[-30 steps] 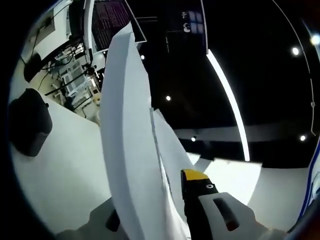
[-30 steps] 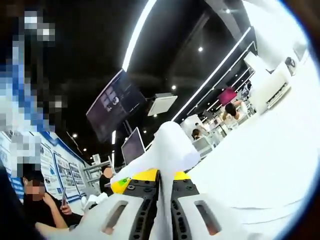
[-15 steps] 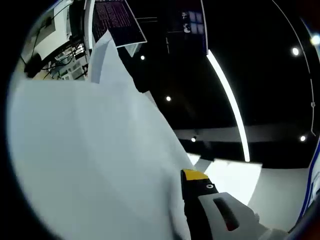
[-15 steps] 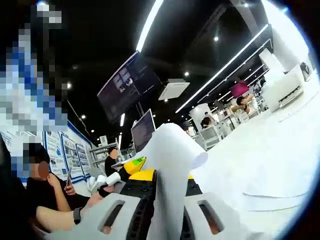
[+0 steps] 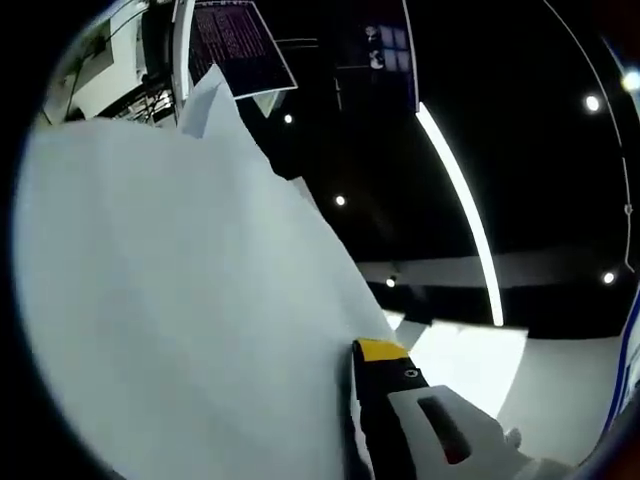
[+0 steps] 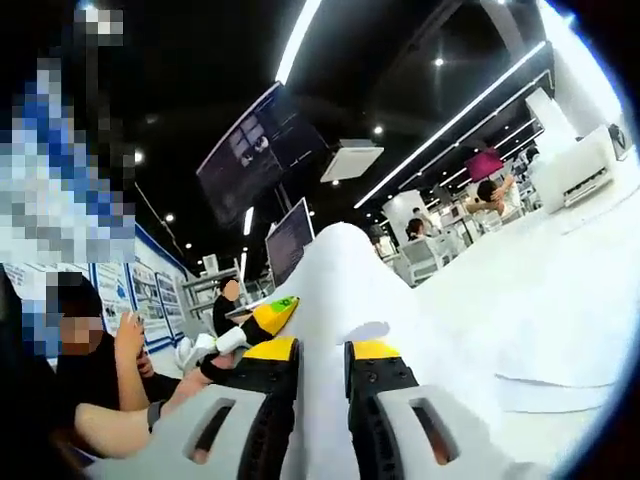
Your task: Organize the stack of printing papers by aligning and flattening the scattered papers on the table
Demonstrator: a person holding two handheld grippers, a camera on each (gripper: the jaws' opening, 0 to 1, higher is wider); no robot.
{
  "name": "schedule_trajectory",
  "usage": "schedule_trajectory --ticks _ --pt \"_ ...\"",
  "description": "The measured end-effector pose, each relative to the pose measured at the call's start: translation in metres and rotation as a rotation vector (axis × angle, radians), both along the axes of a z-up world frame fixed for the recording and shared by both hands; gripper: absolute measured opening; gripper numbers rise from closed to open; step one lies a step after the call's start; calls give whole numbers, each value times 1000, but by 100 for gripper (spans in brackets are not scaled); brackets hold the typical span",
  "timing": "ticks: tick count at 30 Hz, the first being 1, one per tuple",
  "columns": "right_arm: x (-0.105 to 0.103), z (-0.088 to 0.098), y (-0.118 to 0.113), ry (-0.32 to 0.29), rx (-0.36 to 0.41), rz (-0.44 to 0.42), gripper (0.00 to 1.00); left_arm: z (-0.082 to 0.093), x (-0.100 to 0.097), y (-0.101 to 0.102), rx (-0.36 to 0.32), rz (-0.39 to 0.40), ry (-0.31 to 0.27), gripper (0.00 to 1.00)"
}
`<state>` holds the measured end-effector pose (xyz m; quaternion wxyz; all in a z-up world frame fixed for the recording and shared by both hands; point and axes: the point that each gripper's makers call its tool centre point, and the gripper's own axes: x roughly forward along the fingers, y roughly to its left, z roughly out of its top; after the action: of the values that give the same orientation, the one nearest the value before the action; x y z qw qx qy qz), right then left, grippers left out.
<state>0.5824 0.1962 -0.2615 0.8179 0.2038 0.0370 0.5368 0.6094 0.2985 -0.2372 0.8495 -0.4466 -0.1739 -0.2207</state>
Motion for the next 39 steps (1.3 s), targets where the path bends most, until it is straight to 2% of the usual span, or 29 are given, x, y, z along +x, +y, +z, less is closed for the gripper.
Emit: schedule_trajectory --ticks 12,14,17,22,31,37,39 --pt "-1 4 -15 21 43 21 33 0 -1 0 4 8 3 10" --pt "2 5 -21 34 56 13 32 0 -1 0 6 9 3 10" --pt "3 6 -26 93 100 51 29 -1 0 0 8 9 3 10" --pt "-2 6 -30 125 107 93 25 -1 0 1 4 9 5 10" --pt "-3 7 -47 149 116 91 21 -1 0 2 1 9 6 10" --pt "-9 3 -50 147 85 106 18 0 -1 1 -2 7 4 10" --pt "-12 -1 -49 138 55 111 17 0 -2 0 -4 6 4 11"
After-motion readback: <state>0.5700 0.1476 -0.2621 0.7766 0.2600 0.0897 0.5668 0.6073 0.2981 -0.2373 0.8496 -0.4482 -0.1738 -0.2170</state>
